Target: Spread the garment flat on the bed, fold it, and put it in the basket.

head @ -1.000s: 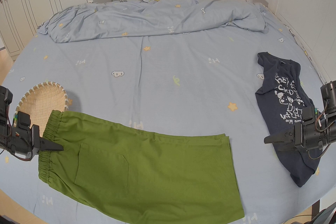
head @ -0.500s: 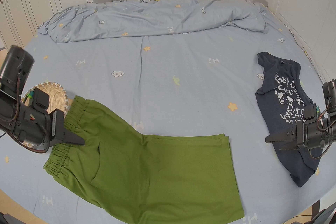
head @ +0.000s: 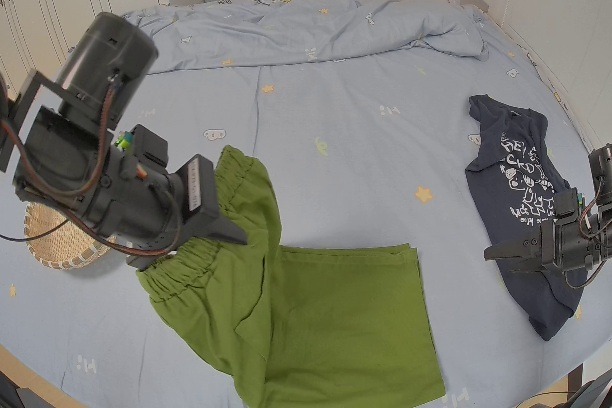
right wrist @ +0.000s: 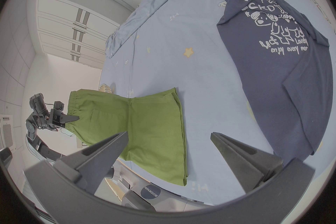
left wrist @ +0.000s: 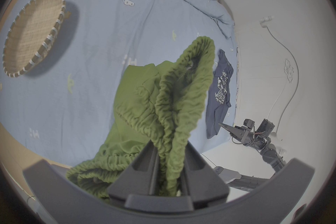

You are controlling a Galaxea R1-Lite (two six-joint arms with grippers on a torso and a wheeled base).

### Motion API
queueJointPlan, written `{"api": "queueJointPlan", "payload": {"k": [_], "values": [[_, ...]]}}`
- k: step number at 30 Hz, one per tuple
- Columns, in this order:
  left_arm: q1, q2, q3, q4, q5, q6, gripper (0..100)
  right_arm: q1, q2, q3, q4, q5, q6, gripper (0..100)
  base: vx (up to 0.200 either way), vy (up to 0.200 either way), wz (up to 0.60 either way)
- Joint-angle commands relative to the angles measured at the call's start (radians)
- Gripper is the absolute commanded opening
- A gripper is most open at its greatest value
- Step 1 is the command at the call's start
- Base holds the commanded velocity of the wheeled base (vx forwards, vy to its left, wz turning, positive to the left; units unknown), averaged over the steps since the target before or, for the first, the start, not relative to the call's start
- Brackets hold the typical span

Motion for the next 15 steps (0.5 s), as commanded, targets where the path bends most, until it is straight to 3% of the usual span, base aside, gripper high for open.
{"api": "queueJointPlan", "payload": {"k": [1, 7, 15], "values": [[-0.051, 0.123, -0.084, 0.000, -0.002, -0.054, 0, -0.001, -0.001, 0.000, -0.001, -0.009, -0.001, 100, 0.000, 0.000, 0.00], [-0.129, 0.197, -0.127, -0.011, -0.002, -0.085, 0, 0.003, -0.002, -0.001, -0.001, -0.045, -0.004, 100, 0.000, 0.000, 0.00], [-0.216, 0.275, -0.130, -0.158, 0.044, -0.103, 0, 0.001, -0.031, -0.003, -0.001, -0.046, -0.004, 100, 0.000, 0.000, 0.00]]}}
